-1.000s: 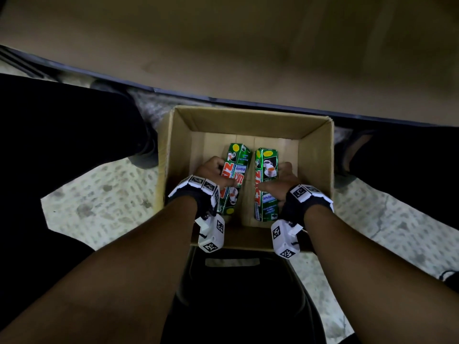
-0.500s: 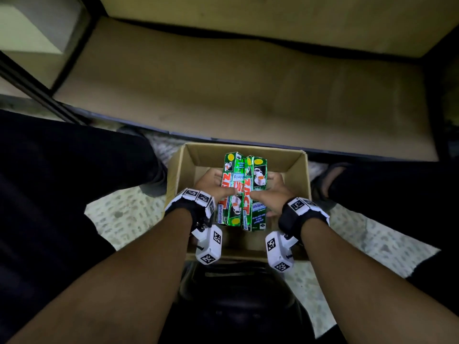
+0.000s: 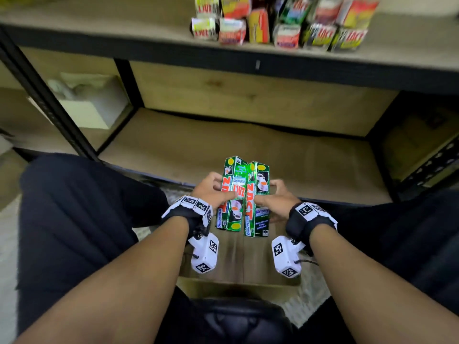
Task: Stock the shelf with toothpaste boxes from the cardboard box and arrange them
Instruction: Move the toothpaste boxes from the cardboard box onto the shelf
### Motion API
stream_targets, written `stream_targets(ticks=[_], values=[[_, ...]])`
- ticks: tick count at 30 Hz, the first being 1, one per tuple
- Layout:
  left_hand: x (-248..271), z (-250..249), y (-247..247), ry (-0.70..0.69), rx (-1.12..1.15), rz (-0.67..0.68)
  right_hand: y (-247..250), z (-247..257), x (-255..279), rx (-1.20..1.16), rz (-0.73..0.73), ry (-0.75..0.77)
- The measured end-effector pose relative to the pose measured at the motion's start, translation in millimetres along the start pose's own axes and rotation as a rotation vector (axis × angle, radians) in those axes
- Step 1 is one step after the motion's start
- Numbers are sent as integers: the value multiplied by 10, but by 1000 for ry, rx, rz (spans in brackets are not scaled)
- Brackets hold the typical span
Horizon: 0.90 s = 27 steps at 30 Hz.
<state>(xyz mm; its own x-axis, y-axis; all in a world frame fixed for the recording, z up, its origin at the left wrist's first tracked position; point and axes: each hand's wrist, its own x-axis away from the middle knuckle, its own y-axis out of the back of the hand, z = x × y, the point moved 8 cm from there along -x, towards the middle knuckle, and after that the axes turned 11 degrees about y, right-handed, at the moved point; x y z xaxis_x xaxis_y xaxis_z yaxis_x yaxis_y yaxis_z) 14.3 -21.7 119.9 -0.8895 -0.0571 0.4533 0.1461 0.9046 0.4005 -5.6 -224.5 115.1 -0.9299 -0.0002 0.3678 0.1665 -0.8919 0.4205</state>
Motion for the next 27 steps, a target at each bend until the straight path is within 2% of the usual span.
stream_targets(ticks=[7, 16, 18, 23, 27], values=[[470, -834, 577, -205, 12, -91, 434, 928, 400, -12, -59, 179], [983, -2011, 1266, -426, 30, -186, 1052, 2372, 872, -41, -106, 412], [1104, -2288, 1405, -477, 33, -221, 1202, 2676, 955, 20, -142, 474], [1208, -2901, 1710, -559, -7, -314, 1482, 3287, 1095, 28, -148, 561], [1180, -3340, 1993, -579, -58, -416, 1720, 3731, 1086, 121, -247, 562]])
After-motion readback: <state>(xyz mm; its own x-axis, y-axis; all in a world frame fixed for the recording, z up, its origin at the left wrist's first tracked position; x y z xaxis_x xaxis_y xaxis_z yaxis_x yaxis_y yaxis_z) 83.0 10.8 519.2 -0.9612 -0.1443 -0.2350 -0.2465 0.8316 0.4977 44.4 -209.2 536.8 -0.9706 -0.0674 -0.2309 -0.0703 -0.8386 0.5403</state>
